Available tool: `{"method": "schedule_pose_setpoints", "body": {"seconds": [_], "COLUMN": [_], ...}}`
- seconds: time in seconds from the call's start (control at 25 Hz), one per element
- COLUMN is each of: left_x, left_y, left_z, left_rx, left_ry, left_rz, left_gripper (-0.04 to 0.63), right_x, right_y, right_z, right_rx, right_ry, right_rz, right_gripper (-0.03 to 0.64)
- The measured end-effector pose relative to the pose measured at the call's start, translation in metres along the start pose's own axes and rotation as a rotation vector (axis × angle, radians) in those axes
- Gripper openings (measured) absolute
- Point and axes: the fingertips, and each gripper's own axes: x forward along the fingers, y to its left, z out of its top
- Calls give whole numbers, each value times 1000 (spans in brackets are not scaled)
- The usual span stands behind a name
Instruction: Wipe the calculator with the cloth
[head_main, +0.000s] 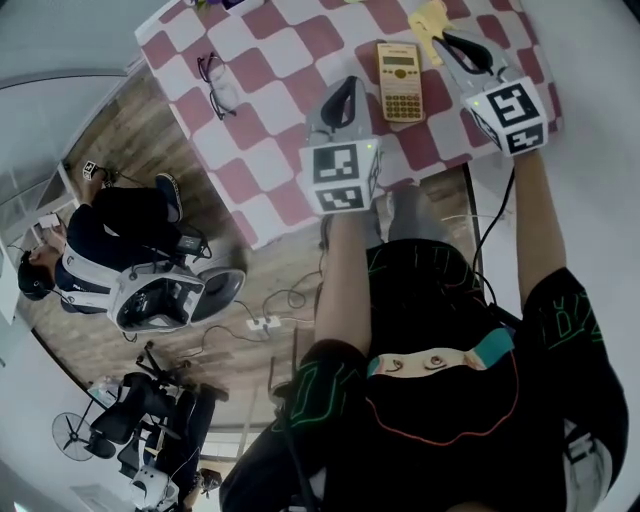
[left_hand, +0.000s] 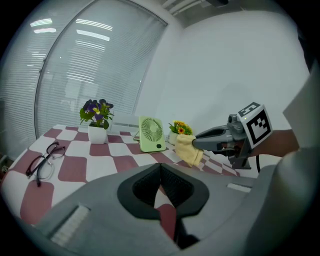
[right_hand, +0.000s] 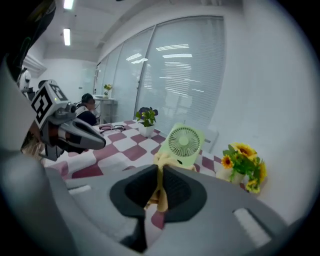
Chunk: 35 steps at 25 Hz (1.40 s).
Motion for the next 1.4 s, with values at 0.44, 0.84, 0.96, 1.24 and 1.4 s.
{"method": "schedule_pose_setpoints", "body": {"seconds": [0.44, 0.84, 0.96, 1.24, 1.4], "left_x": [11, 12, 10, -1, -3], "left_y": [10, 15, 10, 2, -7], "left_z": [-3, -5, -7, -17, -20], "left_rx": [-17, -48, -50, -58, -63], "left_ry": [25, 33, 31, 36, 35], "left_rz": [11, 24, 30, 54, 61], "left_gripper": [11, 11, 11, 11, 11], "right_x": [55, 62, 58, 44, 34], "right_y": [23, 52, 58, 79, 84], "right_z": [-16, -28, -31, -40, -46], "right_rx": [-315, -330, -327, -325, -315], "right_ry": [121, 157, 155, 145, 152], "right_rz": [152, 250, 274, 334, 341], "right_gripper": [35, 35, 35, 35, 35]}}
